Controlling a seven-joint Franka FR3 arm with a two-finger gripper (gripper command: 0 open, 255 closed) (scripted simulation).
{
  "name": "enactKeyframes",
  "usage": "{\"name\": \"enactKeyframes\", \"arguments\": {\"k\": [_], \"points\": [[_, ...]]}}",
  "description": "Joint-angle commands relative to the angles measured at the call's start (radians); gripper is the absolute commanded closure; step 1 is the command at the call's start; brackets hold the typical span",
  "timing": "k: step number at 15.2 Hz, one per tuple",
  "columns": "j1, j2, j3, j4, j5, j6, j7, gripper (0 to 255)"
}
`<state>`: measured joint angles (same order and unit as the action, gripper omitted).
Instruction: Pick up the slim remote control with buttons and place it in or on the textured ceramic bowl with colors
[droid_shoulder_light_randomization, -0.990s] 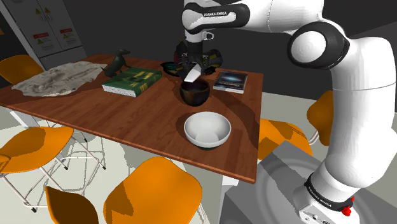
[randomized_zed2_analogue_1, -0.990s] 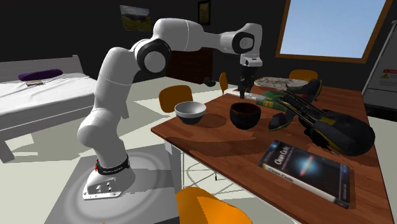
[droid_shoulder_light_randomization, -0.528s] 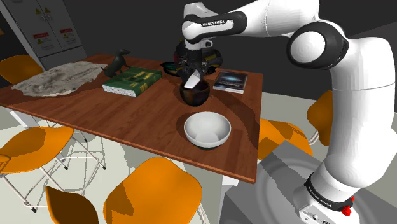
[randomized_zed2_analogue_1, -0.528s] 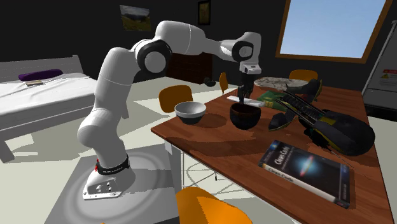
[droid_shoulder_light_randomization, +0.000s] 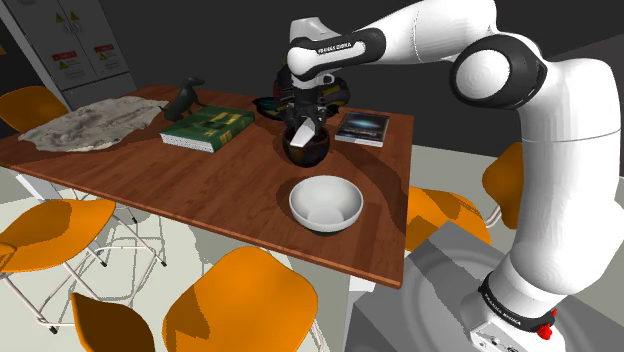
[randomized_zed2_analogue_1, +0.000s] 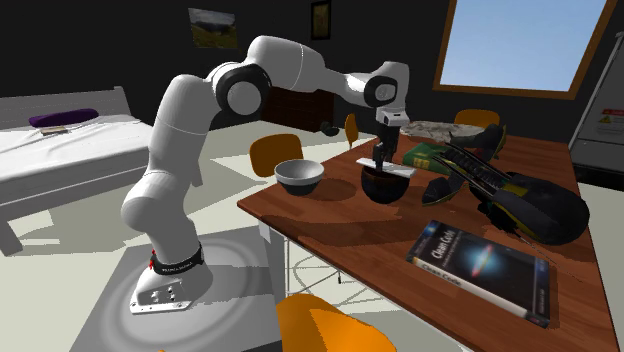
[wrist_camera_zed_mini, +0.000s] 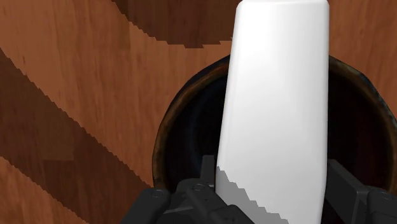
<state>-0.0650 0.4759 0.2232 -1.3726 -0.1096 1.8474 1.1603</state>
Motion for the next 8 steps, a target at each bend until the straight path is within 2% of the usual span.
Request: {"name": "enactKeyframes", "arguments": {"k": [1,4,5,8], "points": [[0.0,0.001,0.0,-0.001,0.0,0.001,0.0,255],[0.0,0.001,0.0,-0.001,0.0,0.001,0.0,255],[0.0,0.0,0.0,-0.002,0.0,0.002,0.0,0],[0.0,0.0,0.0,-0.002,0.0,0.002,0.001,0]]}}
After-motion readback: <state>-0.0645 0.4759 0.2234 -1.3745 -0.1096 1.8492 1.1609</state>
